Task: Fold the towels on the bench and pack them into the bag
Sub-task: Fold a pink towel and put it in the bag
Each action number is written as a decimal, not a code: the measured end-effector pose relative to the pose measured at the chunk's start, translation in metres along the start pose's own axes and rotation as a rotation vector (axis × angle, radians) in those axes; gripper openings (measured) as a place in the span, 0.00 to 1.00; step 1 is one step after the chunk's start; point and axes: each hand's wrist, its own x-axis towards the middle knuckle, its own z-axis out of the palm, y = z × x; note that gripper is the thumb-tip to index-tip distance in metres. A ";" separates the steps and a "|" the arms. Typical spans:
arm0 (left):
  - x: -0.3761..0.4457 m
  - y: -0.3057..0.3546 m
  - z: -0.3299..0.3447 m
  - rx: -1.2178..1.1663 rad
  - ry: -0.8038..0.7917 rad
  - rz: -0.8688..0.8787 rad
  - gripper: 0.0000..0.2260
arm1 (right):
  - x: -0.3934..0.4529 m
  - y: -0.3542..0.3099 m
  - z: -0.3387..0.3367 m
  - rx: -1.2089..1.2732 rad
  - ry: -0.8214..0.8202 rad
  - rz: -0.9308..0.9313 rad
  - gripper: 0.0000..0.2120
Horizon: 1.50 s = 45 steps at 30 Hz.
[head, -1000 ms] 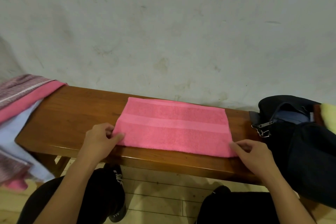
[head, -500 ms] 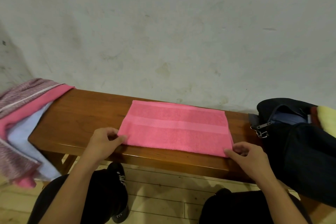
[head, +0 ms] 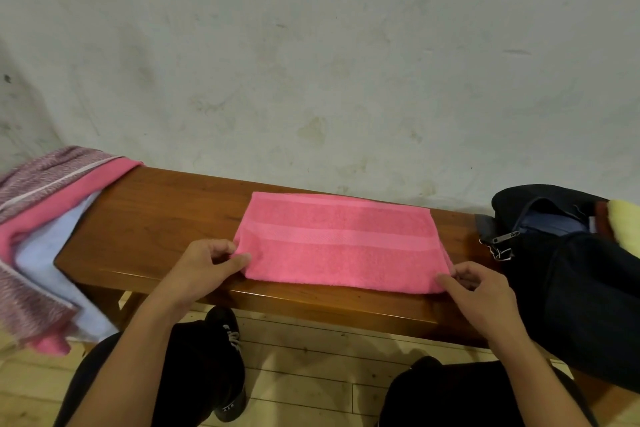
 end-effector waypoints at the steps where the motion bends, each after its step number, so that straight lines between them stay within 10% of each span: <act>1: 0.000 0.000 -0.001 0.004 -0.005 -0.006 0.09 | -0.001 -0.001 -0.001 0.016 -0.007 0.004 0.06; 24: 0.010 -0.020 -0.023 -0.045 -0.117 0.041 0.20 | -0.002 -0.005 -0.007 0.079 -0.060 0.096 0.05; 45: 0.002 -0.009 -0.018 -0.206 0.016 0.137 0.05 | -0.005 -0.007 -0.012 0.164 -0.054 0.069 0.05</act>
